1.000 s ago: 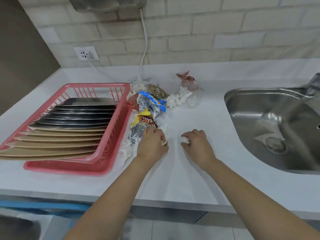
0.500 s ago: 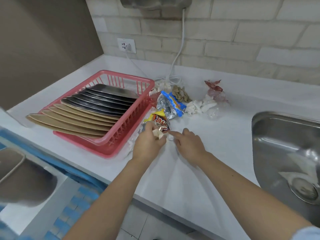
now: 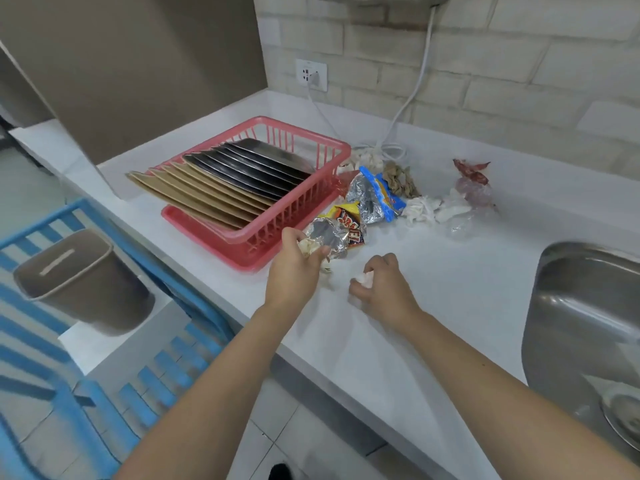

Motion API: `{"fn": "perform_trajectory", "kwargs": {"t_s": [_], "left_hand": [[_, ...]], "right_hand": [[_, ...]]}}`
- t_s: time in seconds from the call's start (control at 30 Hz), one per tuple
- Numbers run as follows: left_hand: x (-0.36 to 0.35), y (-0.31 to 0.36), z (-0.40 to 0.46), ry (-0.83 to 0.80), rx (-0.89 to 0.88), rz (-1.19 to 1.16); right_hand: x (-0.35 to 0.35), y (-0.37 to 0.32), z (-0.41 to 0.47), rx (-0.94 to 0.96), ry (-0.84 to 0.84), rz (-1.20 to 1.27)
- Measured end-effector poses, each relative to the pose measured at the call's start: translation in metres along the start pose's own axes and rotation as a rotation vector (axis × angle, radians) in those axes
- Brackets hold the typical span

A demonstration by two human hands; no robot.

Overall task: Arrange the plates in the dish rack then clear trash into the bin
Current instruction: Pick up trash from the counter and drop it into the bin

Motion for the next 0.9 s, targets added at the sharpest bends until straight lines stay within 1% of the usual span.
{"fn": "perform_trajectory", "kwargs": {"t_s": [0.07,0.13,0.23,0.3,0.4,0.53,0.63,0.73,0.9], "left_hand": [[0.014,-0.009,-0.007,0.03,0.018,-0.013],[0.028,-0.018,-0.016,0.072,0.011,-0.009],[0.047,-0.04,-0.028,0.113,0.02,-0.052],[0.065,-0.058,-0.034,0.14,0.047,-0.102],[0.098,-0.089,-0.042,0.179,0.054,-0.088],[0.144,-0.139,-0.048,0.217,0.068,-0.08],[0.18,-0.175,-0.046,0.229,0.072,-0.113],[0.229,-0.218,-0.042,0.3,0.123,-0.112],[0.3,-0.288,-0.035,0.354,0.201,-0.092]], "right_hand": [[-0.002,-0.023,-0.01,0.043,0.045,0.15],[-0.008,-0.049,-0.021,0.078,0.044,0.262],[-0.028,-0.086,-0.033,0.11,-0.033,0.366],[-0.053,-0.11,-0.039,0.12,-0.13,0.423],[-0.097,-0.147,-0.051,0.129,-0.259,0.446],[-0.155,-0.185,-0.065,0.147,-0.345,0.417],[-0.196,-0.211,-0.07,0.145,-0.357,0.446],[-0.247,-0.241,-0.073,0.104,-0.379,0.514],[-0.322,-0.278,-0.068,0.125,-0.306,0.522]]}}
Point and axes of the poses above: each hand's wrist, its own z-axis towards the middle knuckle, its own x-axis out of the back of the hand, y = z × x, the point moved 7 cm from there along z, towards the middle knuckle, and after that the axes turned 14 degrees about z, right-handed, at the moved point
